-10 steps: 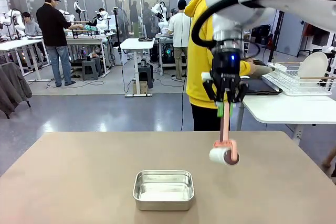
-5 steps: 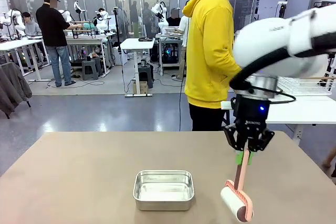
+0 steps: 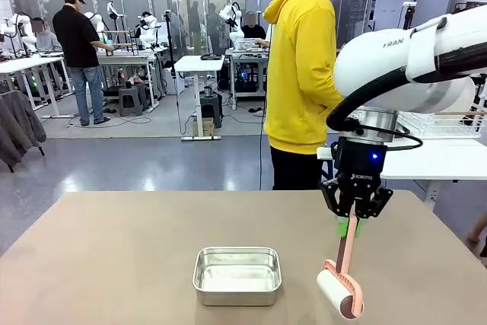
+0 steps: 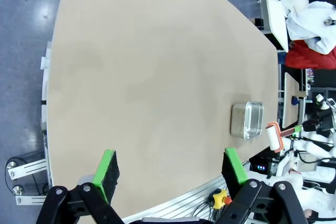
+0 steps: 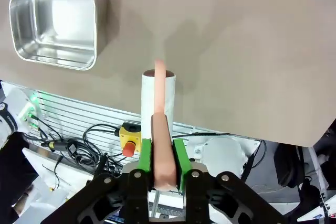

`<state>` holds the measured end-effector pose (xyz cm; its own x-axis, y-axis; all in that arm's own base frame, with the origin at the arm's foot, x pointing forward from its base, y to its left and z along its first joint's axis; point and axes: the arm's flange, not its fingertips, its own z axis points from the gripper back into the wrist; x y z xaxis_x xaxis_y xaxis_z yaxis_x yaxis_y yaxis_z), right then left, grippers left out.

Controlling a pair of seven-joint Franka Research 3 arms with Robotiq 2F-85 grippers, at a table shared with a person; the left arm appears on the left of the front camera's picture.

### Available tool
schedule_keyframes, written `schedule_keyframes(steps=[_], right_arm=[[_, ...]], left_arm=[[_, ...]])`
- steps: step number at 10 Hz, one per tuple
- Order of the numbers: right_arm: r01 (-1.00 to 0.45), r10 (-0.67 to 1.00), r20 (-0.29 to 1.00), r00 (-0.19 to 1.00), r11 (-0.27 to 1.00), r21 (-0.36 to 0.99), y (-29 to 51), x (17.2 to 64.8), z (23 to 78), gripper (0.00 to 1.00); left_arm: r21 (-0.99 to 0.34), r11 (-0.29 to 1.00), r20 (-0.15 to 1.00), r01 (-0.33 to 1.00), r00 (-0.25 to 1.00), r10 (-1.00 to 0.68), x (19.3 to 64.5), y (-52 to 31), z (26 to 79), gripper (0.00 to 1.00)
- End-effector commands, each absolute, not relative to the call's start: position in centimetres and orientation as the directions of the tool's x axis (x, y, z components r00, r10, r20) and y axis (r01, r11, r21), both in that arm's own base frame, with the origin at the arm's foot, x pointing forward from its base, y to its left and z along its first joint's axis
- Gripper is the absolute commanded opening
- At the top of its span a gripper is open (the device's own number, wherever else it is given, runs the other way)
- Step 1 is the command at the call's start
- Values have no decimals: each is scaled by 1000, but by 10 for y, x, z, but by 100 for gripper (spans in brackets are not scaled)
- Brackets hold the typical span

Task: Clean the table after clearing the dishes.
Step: When the right (or left) Handle tray is removed, use the right hand (or left hand) to clean the right (or left) side of the table with the Lint Roller.

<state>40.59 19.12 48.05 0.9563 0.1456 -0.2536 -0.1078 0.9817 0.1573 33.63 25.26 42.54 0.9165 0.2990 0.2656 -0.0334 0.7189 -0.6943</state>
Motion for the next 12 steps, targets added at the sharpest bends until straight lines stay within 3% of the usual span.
schedule_keyframes(steps=[1, 2, 3, 7, 9, 10, 12], right_arm=[[-90, 122, -263, 957, 988, 129, 194, 406, 488, 10], [-108, 146, -254, 956, 982, 157, 191, 406, 481, 22], [-8, 31, -140, 990, 987, 162, 193, 419, 485, 22], [131, -109, -79, 991, 921, 367, 151, 430, 468, 22], [52, -73, 23, 997, 867, 495, 126, 448, 468, 22], [44, -86, 65, 994, 876, 481, 120, 462, 461, 22], [-98, 97, 29, 995, 848, 521, 108, 493, 453, 22]], left_arm=[[-699, 715, 266, -30, 916, 299, 334, 253, 427, 100], [-699, 715, 266, -30, 916, 299, 334, 253, 427, 100], [-699, 715, 266, -30, 916, 299, 334, 253, 427, 100], [-699, 715, 266, -30, 916, 299, 334, 253, 427, 100], [-699, 715, 266, -30, 916, 299, 334, 253, 427, 100], [-699, 715, 266, -30, 916, 299, 334, 253, 427, 100], [-699, 715, 266, -30, 916, 299, 334, 253, 427, 100]])
